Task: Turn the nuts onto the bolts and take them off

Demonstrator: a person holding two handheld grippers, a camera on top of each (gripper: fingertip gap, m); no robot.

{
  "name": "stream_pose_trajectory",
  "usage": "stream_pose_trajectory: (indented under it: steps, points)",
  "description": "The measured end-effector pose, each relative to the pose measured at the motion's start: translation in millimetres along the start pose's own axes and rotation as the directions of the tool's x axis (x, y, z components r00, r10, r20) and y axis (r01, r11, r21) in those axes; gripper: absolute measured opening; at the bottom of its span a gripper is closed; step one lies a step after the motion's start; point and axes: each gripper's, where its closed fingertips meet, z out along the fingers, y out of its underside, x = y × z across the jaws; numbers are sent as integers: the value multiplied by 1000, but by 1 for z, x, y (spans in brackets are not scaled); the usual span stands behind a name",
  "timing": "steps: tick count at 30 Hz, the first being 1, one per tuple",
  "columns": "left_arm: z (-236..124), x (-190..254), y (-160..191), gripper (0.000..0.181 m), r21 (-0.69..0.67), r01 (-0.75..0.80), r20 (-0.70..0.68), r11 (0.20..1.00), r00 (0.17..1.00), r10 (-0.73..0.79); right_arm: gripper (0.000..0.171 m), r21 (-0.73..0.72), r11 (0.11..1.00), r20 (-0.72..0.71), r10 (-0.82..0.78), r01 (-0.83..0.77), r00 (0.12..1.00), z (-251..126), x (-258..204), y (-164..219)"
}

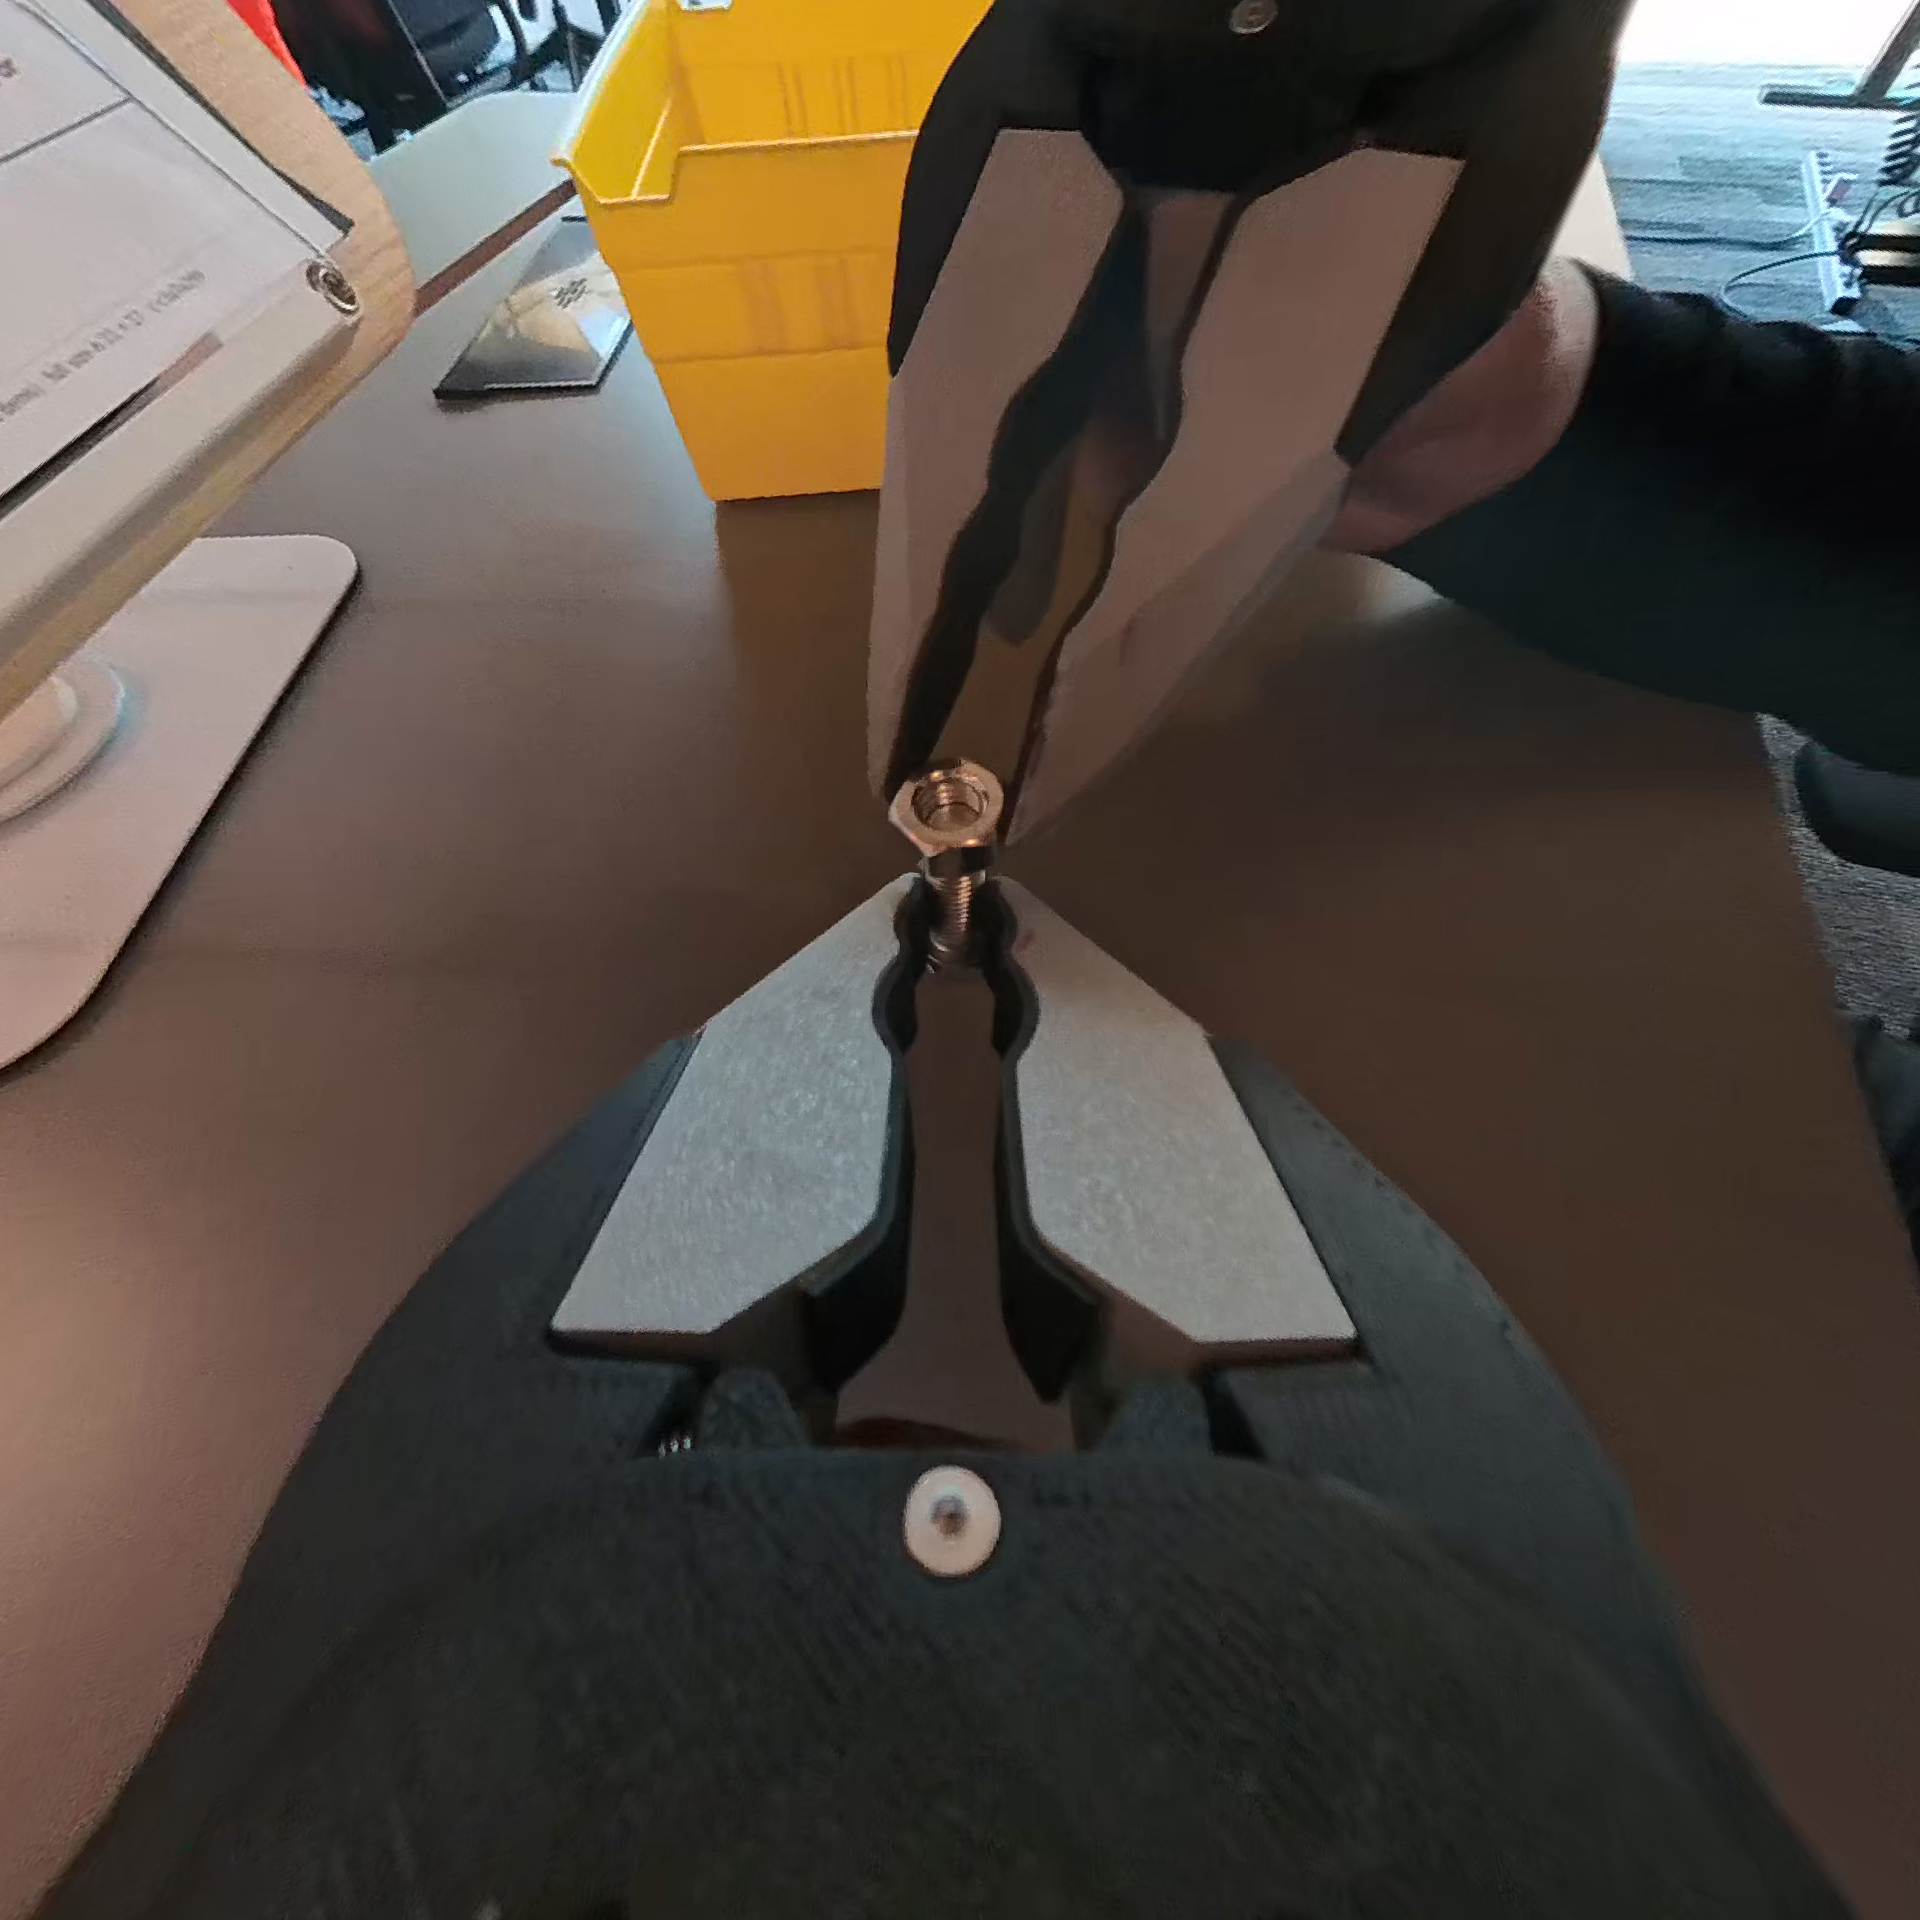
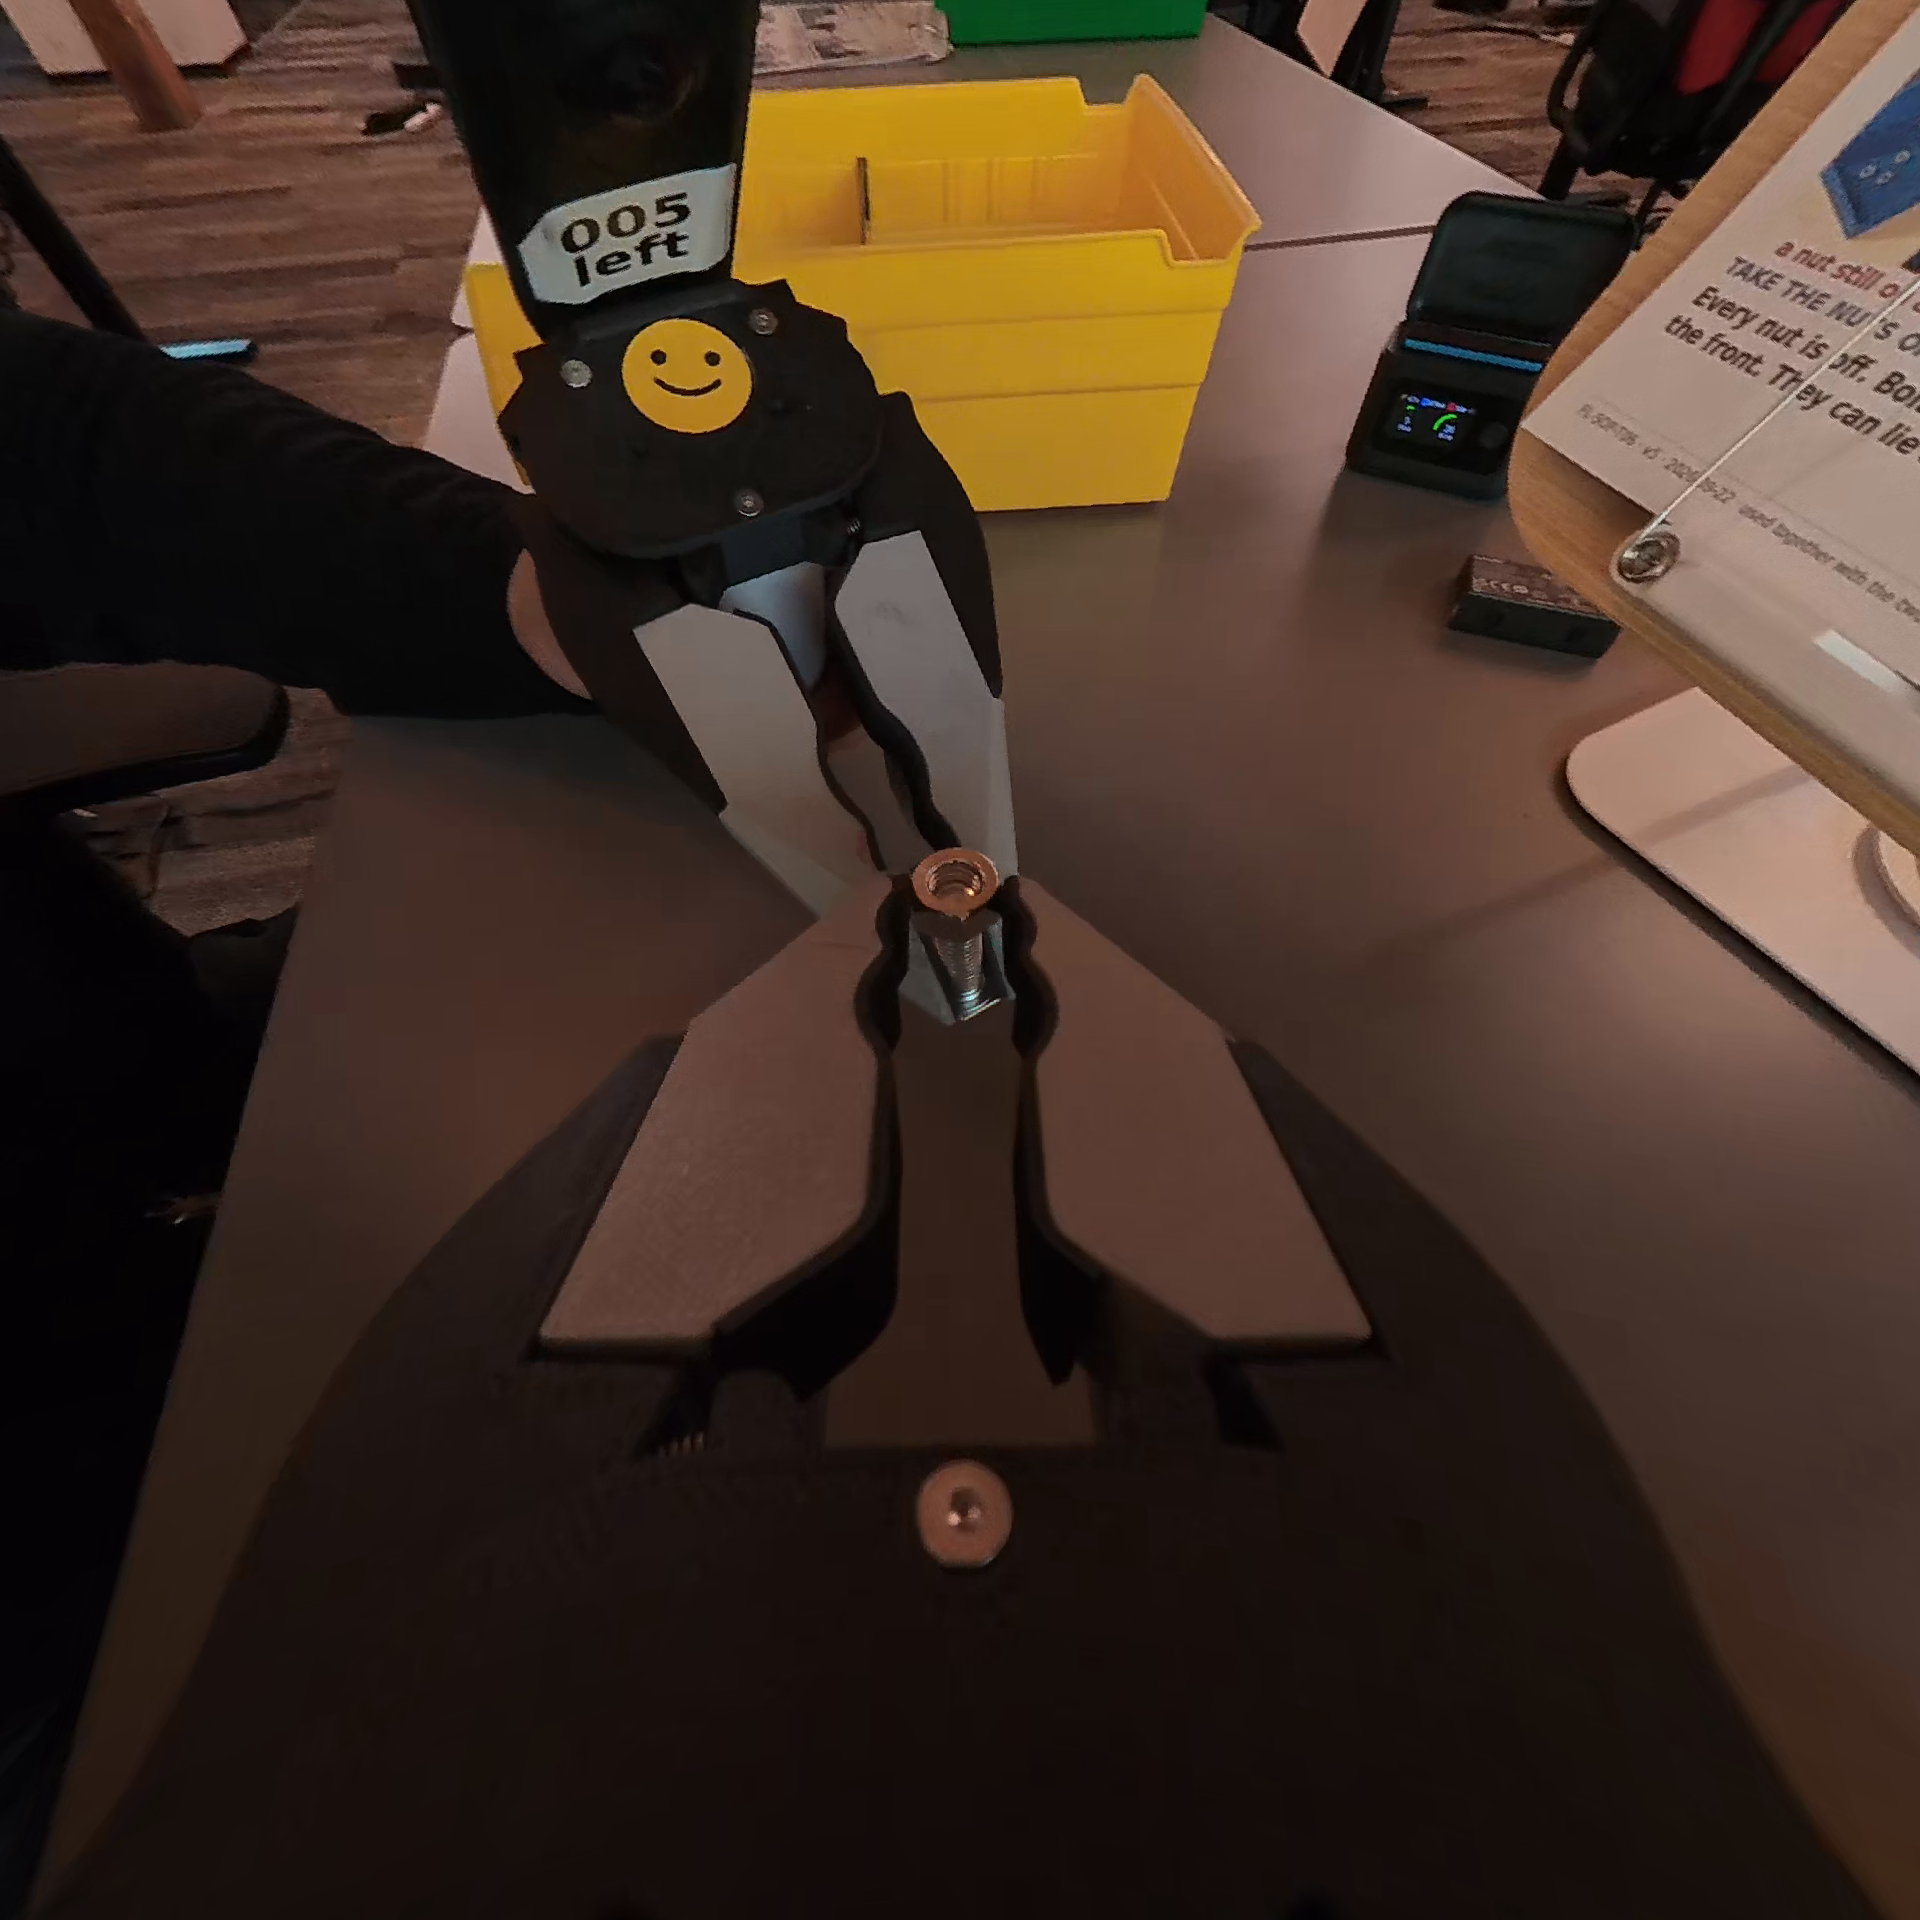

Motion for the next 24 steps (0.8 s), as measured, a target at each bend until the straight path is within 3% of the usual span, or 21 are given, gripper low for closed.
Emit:
stream_pose_trajectory:
  steps: [12,24]
  points:
    - [4,-8,5,8,-26,25,58,999,998,-23,14,-21,999,-68,43,-45,997,7,9,3]
    - [5,-11,8,8,-45,8,76,999,997,-5,14,17,996,-29,89,-88,996,6,9,-1]
